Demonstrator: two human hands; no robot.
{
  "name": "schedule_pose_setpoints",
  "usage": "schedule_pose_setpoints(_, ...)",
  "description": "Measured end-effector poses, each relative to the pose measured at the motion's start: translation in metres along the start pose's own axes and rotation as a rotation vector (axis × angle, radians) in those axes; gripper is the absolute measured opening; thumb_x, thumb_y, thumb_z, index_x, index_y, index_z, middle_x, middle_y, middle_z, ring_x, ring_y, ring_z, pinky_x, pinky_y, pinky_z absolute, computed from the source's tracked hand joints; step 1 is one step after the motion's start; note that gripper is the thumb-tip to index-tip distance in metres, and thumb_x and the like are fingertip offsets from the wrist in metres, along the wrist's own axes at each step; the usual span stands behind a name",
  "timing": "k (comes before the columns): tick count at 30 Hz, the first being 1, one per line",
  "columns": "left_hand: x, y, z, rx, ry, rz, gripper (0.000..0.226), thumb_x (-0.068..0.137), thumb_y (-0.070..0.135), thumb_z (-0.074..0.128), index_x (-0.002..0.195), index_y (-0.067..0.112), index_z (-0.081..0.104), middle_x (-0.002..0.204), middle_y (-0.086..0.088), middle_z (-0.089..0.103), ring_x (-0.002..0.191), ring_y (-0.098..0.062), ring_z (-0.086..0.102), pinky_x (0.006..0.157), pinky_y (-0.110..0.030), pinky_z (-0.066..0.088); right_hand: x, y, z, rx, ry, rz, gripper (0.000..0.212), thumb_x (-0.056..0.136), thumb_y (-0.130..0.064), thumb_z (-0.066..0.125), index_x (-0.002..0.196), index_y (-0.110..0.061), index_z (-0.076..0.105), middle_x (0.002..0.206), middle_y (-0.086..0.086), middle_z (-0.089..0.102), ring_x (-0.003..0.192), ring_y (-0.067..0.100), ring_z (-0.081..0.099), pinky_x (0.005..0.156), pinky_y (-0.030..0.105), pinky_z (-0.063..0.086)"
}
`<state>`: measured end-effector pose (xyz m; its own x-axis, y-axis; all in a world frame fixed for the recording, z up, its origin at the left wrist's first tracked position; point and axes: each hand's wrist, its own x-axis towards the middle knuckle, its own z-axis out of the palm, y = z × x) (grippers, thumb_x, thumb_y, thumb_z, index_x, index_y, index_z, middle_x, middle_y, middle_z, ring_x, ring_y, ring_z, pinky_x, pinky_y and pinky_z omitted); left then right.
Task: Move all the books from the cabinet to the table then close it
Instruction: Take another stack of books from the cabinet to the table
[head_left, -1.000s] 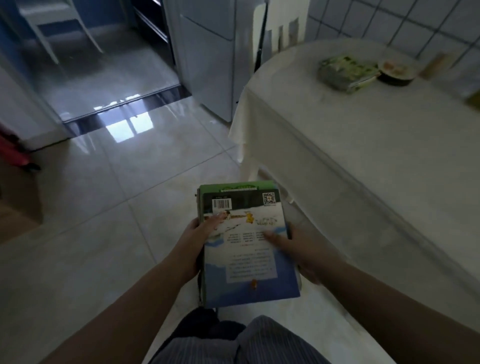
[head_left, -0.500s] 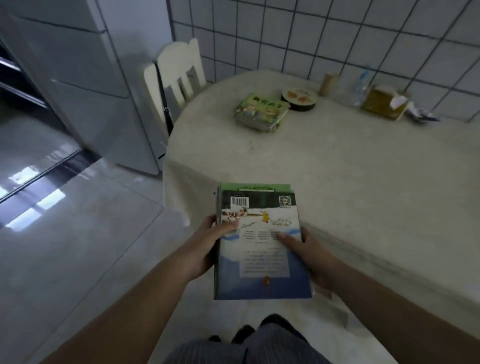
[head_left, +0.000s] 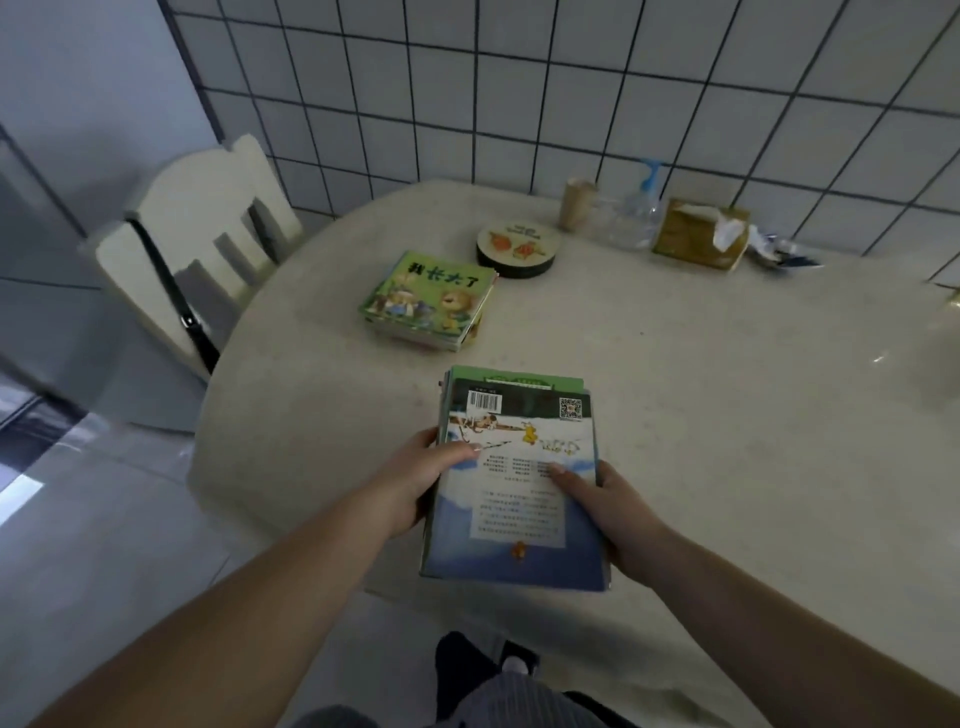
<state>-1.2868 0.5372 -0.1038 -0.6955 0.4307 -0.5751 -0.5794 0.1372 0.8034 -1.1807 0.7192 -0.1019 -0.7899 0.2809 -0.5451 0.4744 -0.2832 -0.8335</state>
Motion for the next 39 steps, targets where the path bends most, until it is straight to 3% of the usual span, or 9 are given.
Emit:
schedule_pose_setpoints(4,0.055,0.042,0.016,0.065,0.013,-0.043,0.008,0.086,0.013,0.063,0.09,0.007,0.067,0.085,-0.014,0.072,0.075,-0.027,0.068,0.067,-0.033,0.054,0.051,-0.035,-0.015,-0.002,0.015,0.0,0.021,0.084,-0.025,0.067,0.1,-0.011,0.063,0.093,0.006,0.075,0.082,0.023,0.072,0.068,0.035,0.059)
schedule_pose_setpoints(9,0.115,0.077,0.032,0.123,-0.005,-0.066,0.012,0.083,0.02,0.069,0.09,0.01,0.068,0.091,-0.014,0.072,0.084,-0.03,0.068,0.081,-0.039,0.051,0.1,-0.062,-0.033,0.062,0.06,0.058,0.021,0.082,-0.023,0.07,0.096,-0.008,0.065,0.087,0.004,0.075,0.074,0.018,0.073,0.057,0.028,0.057)
schedule_pose_setpoints(14,0.169,0.107,0.041,0.247,-0.009,-0.059,0.039,0.073,0.031,0.079,0.103,0.009,0.068,0.096,-0.012,0.074,0.088,-0.028,0.07,0.086,-0.041,0.054,0.14,-0.083,-0.041,0.126,0.141,0.117,0.023,0.08,-0.024,0.071,0.096,-0.009,0.065,0.094,0.007,0.073,0.084,0.023,0.07,0.068,0.035,0.058)
schedule_pose_setpoints(21,0.234,0.144,0.052,0.295,-0.039,-0.082,0.019,0.077,0.023,0.076,0.09,0.012,0.067,0.09,-0.01,0.073,0.078,-0.023,0.069,0.067,-0.03,0.053,0.198,-0.112,-0.048,0.147,0.262,0.158,0.035,0.077,-0.026,0.075,0.104,-0.007,0.065,0.097,0.01,0.073,0.089,0.028,0.07,0.083,0.044,0.057)
schedule_pose_setpoints(27,0.277,0.161,0.053,0.383,-0.022,-0.093,0.064,0.055,0.048,0.083,0.105,0.012,0.066,0.098,-0.008,0.073,0.089,-0.027,0.07,0.086,-0.044,0.055,0.237,-0.125,-0.05,0.141,0.298,0.159,0.033,0.077,-0.026,0.075,0.102,-0.008,0.065,0.096,0.009,0.073,0.087,0.026,0.07,0.082,0.043,0.057)
schedule_pose_setpoints(29,0.283,0.161,0.054,0.407,-0.003,-0.093,0.055,0.065,0.044,0.081,0.107,0.011,0.065,0.102,-0.008,0.071,0.092,-0.027,0.068,0.086,-0.041,0.054,0.246,-0.126,-0.054,0.093,0.308,0.169,0.036,0.076,-0.028,0.076,0.103,-0.007,0.065,0.095,0.008,0.073,0.086,0.025,0.07,0.08,0.041,0.058)
schedule_pose_setpoints(33,0.289,0.153,0.057,0.439,0.046,-0.075,0.07,0.06,0.055,0.075,0.114,0.011,0.063,0.108,-0.009,0.069,0.091,-0.025,0.067,0.08,-0.038,0.055,0.261,-0.124,-0.059,-0.006,0.312,0.202,0.04,0.073,-0.034,0.077,0.103,-0.009,0.065,0.103,0.009,0.072,0.092,0.027,0.069,0.087,0.045,0.056)
schedule_pose_setpoints(35,0.288,0.148,0.06,0.423,0.063,-0.034,0.053,0.074,0.045,0.074,0.111,0.009,0.065,0.106,-0.009,0.069,0.084,-0.02,0.066,0.069,-0.029,0.054,0.264,-0.124,-0.06,-0.026,0.31,0.208,0.033,0.074,-0.034,0.077,0.096,-0.013,0.065,0.103,0.008,0.072,0.093,0.027,0.068,0.088,0.045,0.055)
schedule_pose_setpoints(39,0.288,0.139,0.066,0.413,0.135,-0.016,0.047,0.079,0.044,0.07,0.112,0.011,0.064,0.11,-0.008,0.068,0.097,-0.025,0.065,0.089,-0.038,0.053,0.266,-0.122,-0.061,-0.08,0.322,0.219,0.034,0.074,-0.041,0.075,0.093,-0.015,0.065,0.098,0.006,0.073,0.09,0.025,0.07,0.086,0.045,0.056)
